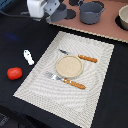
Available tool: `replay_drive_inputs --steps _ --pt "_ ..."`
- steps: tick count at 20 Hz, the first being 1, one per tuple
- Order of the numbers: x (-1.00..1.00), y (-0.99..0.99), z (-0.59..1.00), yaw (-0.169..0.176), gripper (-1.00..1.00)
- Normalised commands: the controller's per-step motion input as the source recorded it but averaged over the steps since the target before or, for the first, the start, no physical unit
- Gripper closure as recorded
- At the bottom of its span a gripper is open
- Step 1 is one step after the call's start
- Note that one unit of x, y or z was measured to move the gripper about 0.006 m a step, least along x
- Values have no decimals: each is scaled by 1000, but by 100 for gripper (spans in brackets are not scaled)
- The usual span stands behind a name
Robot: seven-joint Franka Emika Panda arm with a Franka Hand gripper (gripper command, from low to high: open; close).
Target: Place the pan onto the stove and place the fish and sausage into the pan.
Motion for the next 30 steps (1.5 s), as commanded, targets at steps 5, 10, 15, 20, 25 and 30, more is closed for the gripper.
replay_drive_inputs --steps 5,10,15,20,25,30 --pt "329 688 149 65 100" --pt "485 657 22 26 100" --pt "508 580 -9 10 100" --pt "417 507 -60 11 100" --pt "341 446 -86 18 100" --pt "318 433 -105 18 100"
